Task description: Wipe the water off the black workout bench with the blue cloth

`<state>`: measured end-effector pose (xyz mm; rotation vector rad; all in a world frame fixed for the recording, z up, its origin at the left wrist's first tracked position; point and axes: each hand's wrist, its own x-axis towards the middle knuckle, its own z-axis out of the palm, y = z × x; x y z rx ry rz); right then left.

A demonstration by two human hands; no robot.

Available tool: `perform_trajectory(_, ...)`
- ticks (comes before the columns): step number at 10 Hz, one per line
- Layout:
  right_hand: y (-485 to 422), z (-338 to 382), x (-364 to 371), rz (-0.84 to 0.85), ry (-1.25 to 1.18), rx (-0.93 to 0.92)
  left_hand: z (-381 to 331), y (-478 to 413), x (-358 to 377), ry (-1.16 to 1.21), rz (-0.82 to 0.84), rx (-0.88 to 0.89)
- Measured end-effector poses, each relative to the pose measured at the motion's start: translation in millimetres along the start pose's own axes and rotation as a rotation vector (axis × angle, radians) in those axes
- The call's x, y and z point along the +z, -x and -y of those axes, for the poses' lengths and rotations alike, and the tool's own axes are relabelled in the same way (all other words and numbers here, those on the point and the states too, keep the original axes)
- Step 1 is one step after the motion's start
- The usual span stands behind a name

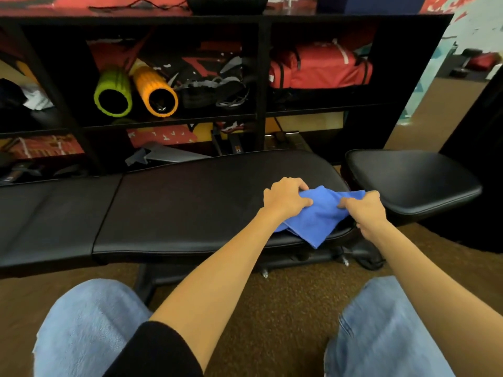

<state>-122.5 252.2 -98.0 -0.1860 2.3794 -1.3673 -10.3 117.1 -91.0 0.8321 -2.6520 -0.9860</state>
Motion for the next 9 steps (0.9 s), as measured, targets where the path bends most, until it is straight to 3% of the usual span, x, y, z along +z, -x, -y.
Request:
perform_trajectory(2, 14.0, 24.5, 0.7, -0.177, 0.564, -0.254, 10.7, -1.1, -12.9, 0.121, 0.075, -0.043)
perform_trajectory(4, -0.6, 70.8, 43.1, -0.099, 0.671, -0.517, 47.2, -23.7, -60.6, 0.075, -0.087, -0.018)
perform_trajectory(6, -55.2, 123.0, 136.5, -0.043, 0.846, -0.832, 123.7, -82.5, -141.1, -0.323, -0.286, -0.023)
perform_trajectory(7, -92.2, 172.3, 169.3, -0.060, 0.881, -0.890, 145.1, -123.5, -184.8, -0.443, -0.357, -0.035)
perform_trajectory(9, -101.2, 305.6, 161.5, -0.027, 0.831, -0.956, 109.3, -146.2, -288.0, -0.462, -0.438, -0.043)
